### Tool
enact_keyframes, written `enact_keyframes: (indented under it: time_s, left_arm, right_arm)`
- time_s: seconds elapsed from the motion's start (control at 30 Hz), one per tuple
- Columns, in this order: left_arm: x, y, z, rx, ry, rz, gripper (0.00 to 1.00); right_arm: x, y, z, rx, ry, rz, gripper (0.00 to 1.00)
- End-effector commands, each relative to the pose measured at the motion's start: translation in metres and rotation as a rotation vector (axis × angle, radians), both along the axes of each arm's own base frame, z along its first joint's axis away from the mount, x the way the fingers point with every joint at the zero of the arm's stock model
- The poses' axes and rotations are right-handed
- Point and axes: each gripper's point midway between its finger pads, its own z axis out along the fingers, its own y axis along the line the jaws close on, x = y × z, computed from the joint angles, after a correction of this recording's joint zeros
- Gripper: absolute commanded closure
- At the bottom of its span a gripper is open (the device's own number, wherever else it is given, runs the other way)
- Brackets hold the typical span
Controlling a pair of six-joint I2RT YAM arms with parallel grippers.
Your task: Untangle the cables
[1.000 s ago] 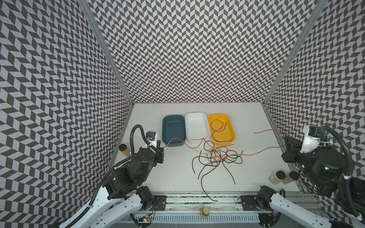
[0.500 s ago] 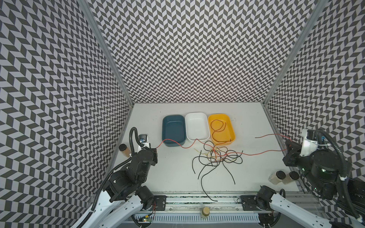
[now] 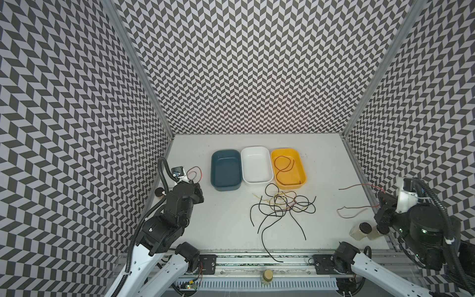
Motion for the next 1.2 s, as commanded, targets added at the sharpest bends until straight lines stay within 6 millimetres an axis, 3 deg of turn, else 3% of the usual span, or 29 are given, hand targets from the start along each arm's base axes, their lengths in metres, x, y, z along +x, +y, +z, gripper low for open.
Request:
enact_keyframes:
  time_s: [0.0, 0.13, 0.4, 0.57, 0.7, 0.93, 1.17]
  left_arm:
    - [0.0, -0.023, 0.012, -0.103, -0.031, -0.111, 1.0]
    - [-0.008, -0.033, 0.006, -0.156, -0.067, -0.179, 1.0]
    - [-0.017, -0.036, -0.032, -0.163, 0.029, -0.195, 1.0]
    - [-0.022, -0.032, -0.029, -0.158, 0.006, -0.194, 1.0]
    - [-0.021, -0.036, -0.034, -0.147, 0.027, -0.212, 1.0]
    - [-0.014, -0.044, -0.048, -0.116, 0.105, -0.224, 1.0]
    - [-0.013, -0.045, -0.051, -0.112, 0.111, -0.229, 1.0]
  right_arm:
    - [0.006, 0.016, 0.012, 0.02, -0.023, 0.071, 1.0]
    - [0.022, 0.042, 0.026, 0.006, -0.028, 0.146, 1.0]
    - [0.056, 0.077, 0.069, 0.005, -0.098, 0.197, 1.0]
    - [0.078, 0.105, 0.088, 0.009, -0.116, 0.246, 1.0]
    - [0.095, 0.123, 0.096, -0.004, -0.121, 0.273, 1.0]
    - [0.125, 0.135, 0.108, -0.04, -0.14, 0.263, 1.0]
    - [0.174, 0.142, 0.101, -0.012, -0.134, 0.263, 1.0]
